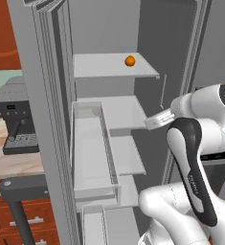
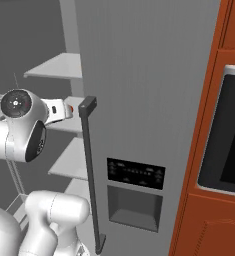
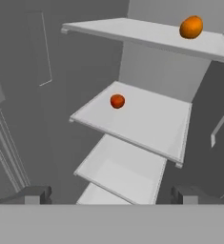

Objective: Retrieve the tangerine and apple from the fridge and place them into the bowl on the dining table.

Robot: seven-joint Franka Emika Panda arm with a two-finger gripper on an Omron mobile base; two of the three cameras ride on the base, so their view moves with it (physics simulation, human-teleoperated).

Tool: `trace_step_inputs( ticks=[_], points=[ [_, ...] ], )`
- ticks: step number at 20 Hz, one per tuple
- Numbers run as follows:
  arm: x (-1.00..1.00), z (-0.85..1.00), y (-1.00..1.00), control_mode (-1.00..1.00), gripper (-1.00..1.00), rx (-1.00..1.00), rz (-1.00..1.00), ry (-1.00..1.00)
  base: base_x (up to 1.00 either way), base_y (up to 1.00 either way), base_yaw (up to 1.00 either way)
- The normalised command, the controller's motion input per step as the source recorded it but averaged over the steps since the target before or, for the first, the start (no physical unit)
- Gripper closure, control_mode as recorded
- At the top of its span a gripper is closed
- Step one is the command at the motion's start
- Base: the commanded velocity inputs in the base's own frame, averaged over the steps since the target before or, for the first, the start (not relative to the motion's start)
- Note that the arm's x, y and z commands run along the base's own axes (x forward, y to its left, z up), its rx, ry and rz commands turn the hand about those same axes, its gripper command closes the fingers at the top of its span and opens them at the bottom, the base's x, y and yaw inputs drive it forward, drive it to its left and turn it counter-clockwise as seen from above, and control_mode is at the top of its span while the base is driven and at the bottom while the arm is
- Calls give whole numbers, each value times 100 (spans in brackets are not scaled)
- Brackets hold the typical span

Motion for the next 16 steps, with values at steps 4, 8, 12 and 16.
trace_step_inputs(
  ticks=[4, 8, 12, 16],
  points=[
    [22, 2, 0, -100, -100, 0, -6, 0, 0, 0, 0],
    [4, 19, 0, -100, -100, 0, -8, -2, 0, 0, 0],
    [1, 23, 0, -100, -100, 0, -10, -3, 0, 0, 0],
    [0, 19, 0, -100, -100, 0, -8, 0, 0, 0, 0]
  ],
)
